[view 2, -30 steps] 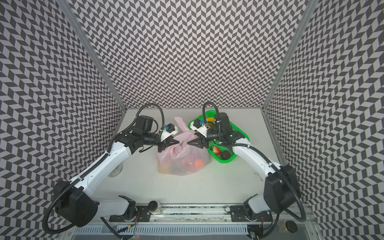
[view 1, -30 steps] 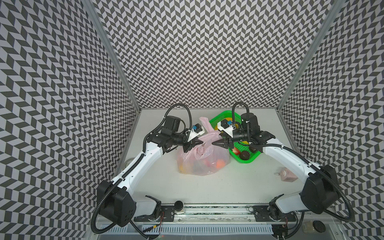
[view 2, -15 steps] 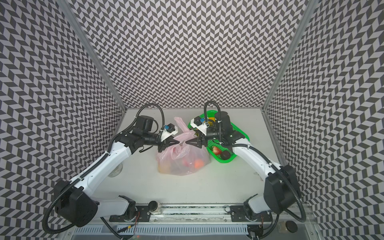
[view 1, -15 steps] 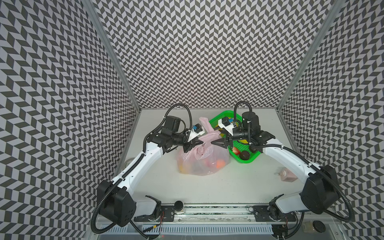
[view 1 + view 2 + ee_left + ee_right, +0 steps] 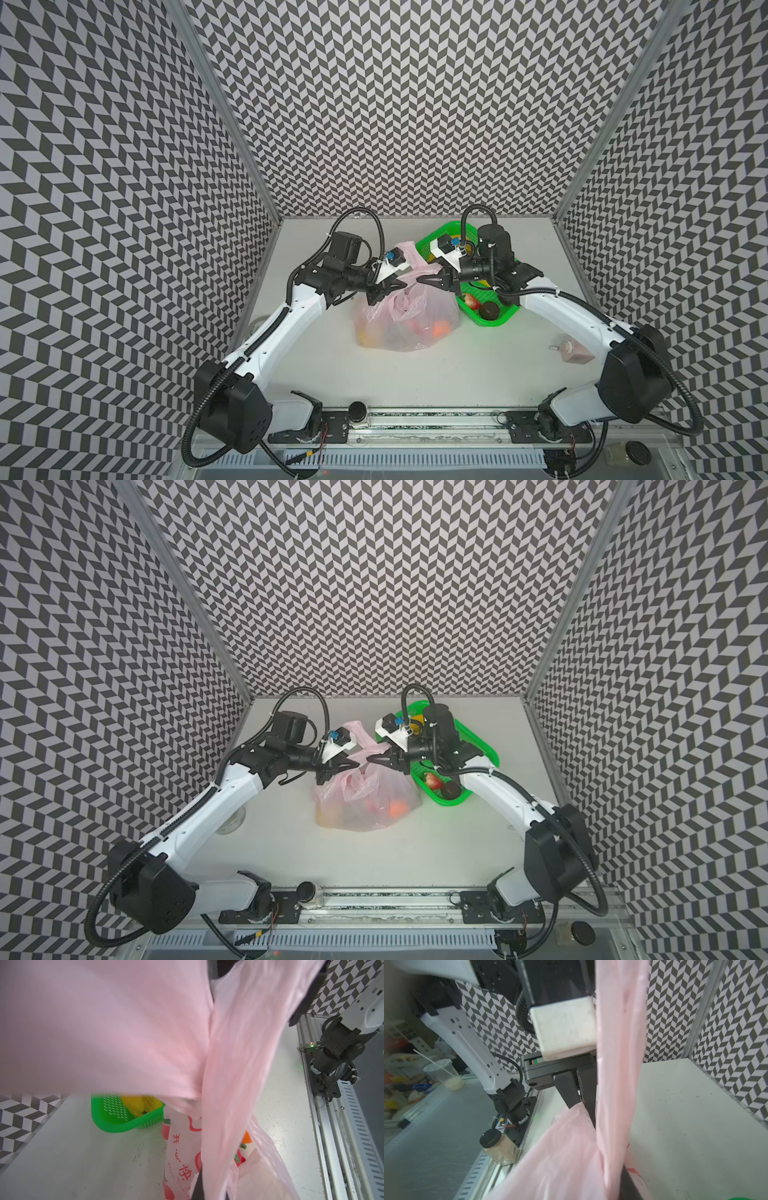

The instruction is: Place the fake fruits into the plastic bag and tie a complex knot

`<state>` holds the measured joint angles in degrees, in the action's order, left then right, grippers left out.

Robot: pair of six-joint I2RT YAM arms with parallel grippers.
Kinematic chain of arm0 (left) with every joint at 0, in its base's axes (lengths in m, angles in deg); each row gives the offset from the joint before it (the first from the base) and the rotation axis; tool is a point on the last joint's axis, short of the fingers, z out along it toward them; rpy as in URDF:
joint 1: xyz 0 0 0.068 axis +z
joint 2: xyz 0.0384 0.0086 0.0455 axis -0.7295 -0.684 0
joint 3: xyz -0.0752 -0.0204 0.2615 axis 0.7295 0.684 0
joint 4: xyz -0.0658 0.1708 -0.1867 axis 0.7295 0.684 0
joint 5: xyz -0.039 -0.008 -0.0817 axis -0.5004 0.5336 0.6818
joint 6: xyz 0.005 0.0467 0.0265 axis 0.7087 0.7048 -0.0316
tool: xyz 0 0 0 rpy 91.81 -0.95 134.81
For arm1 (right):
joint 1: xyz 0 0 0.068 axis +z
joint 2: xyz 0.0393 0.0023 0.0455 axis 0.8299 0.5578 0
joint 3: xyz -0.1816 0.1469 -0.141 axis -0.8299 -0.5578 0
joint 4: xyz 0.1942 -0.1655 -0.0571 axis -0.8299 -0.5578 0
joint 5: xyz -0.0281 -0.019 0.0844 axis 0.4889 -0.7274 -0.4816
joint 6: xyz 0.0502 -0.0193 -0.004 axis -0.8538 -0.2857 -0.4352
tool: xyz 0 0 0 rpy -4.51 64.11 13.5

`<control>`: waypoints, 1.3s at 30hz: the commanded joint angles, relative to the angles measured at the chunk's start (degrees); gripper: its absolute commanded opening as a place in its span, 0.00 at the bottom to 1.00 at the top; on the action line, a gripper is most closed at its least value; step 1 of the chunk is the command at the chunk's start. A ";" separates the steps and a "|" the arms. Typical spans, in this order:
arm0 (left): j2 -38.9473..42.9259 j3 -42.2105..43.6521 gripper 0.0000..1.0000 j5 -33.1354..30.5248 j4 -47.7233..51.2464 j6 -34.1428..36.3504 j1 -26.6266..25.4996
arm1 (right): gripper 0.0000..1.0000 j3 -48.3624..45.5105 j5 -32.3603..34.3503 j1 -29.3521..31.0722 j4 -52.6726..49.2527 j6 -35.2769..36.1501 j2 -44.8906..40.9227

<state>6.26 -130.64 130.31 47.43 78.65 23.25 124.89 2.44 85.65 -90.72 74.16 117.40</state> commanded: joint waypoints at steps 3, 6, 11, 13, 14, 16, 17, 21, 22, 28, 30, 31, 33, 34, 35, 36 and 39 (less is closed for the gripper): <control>-0.37 -1.27 0.00 -1.15 0.50 1.15 -0.13 | 0.04 1.16 0.14 0.33 1.62 1.72 -0.67; -0.17 -1.35 0.00 -1.19 0.03 0.50 0.35 | 0.00 0.87 1.07 0.22 1.19 2.30 -1.27; 0.27 -1.36 0.11 -0.42 -0.86 -0.64 1.33 | 0.00 0.09 1.63 -0.09 2.41 2.10 -2.13; 0.76 -1.35 0.22 1.38 -1.21 -0.70 1.78 | 0.00 -0.26 1.62 -0.04 3.30 1.66 -2.15; 1.07 -1.44 0.28 2.72 -1.25 -0.89 1.97 | 0.00 -0.56 1.55 -0.06 3.91 1.41 -2.30; 2.34 -1.46 0.38 5.31 -2.26 -1.53 2.10 | 0.00 -0.97 1.44 -0.05 4.52 1.30 -2.26; 3.34 -1.23 0.41 6.53 -3.44 -2.28 2.13 | 0.00 -1.07 1.61 -0.06 4.51 1.42 -2.28; 8.02 1.06 0.53 9.98 -10.41 -7.92 3.08 | 0.00 -1.18 1.87 -0.04 4.44 1.72 -2.35; 9.30 2.12 0.55 10.78 -13.43 -10.76 3.63 | 0.00 -1.24 1.88 -0.06 4.49 1.74 -2.47; 13.28 11.23 0.59 17.88 -38.10 -35.44 9.42 | 0.00 -1.51 1.62 -0.10 4.63 1.87 -2.47; 12.72 13.02 0.59 16.42 -43.93 -42.45 10.79 | 0.00 -1.60 1.59 0.05 4.57 2.14 -2.60; 12.02 13.22 0.59 15.83 -45.17 -44.87 11.66 | 0.00 -1.66 1.62 0.00 4.51 2.11 -2.71; 9.57 12.74 0.59 15.71 -45.81 -46.61 13.29 | 0.00 -1.74 1.38 -0.03 4.65 2.33 -2.81; 7.76 11.71 0.59 15.46 -44.67 -46.49 13.93 | 0.00 -1.77 1.14 0.12 4.63 2.33 -2.78; 5.72 10.41 0.58 15.50 -43.39 -46.17 13.93 | 0.00 -1.86 0.83 0.14 4.62 2.46 -2.79; 3.99 9.11 0.58 16.06 -42.46 -45.66 14.01 | 0.00 -1.86 0.74 0.18 4.64 2.58 -2.82; -0.46 7.68 0.57 16.61 -45.38 -47.75 13.15 | 0.00 -2.02 0.73 0.30 4.43 3.09 -2.99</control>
<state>8.05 -120.94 145.44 6.25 35.33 36.97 123.67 4.37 85.61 -88.86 74.88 116.42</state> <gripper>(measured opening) 0.570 0.047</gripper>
